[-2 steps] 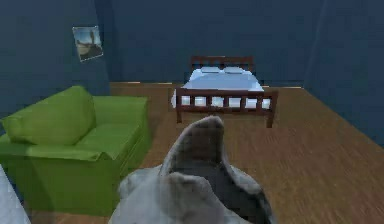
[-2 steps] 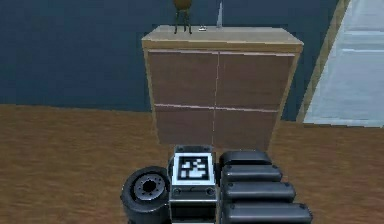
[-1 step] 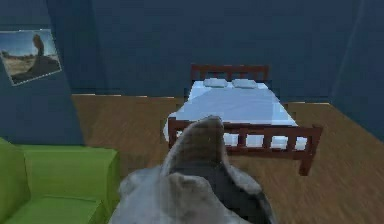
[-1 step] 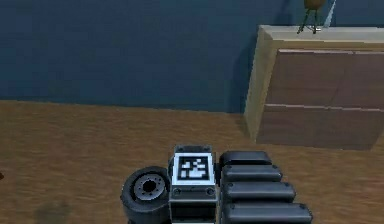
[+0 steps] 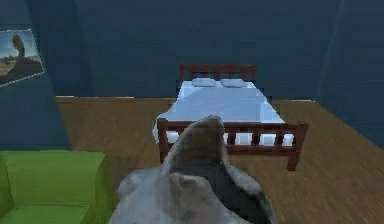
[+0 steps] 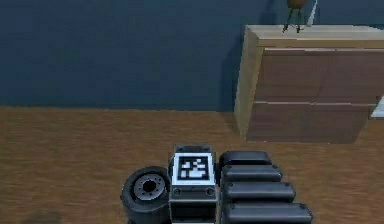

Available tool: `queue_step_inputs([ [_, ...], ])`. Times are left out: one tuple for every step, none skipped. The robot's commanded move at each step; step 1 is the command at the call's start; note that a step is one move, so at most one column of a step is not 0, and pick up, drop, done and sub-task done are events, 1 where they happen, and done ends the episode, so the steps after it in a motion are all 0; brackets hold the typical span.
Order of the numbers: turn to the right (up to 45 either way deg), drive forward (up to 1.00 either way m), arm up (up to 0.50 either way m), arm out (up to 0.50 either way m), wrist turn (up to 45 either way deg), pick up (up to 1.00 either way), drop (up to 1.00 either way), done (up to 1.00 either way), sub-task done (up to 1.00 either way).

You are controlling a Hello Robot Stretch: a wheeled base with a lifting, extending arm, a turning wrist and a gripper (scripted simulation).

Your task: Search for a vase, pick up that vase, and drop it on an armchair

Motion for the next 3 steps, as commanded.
queue_step_inputs([
  [0.0, 0.55, 0.00, 0.00, 0.0, 0.00, 0.00, 0.00, 0.00],
  [-45.0, 0.00, 0.00, 0.00, 0.0, 0.00, 0.00, 0.00, 0.00],
  [-30.0, 0.00, 0.00, 0.00, 0.0, 0.00, 0.00, 0.00, 0.00],
])
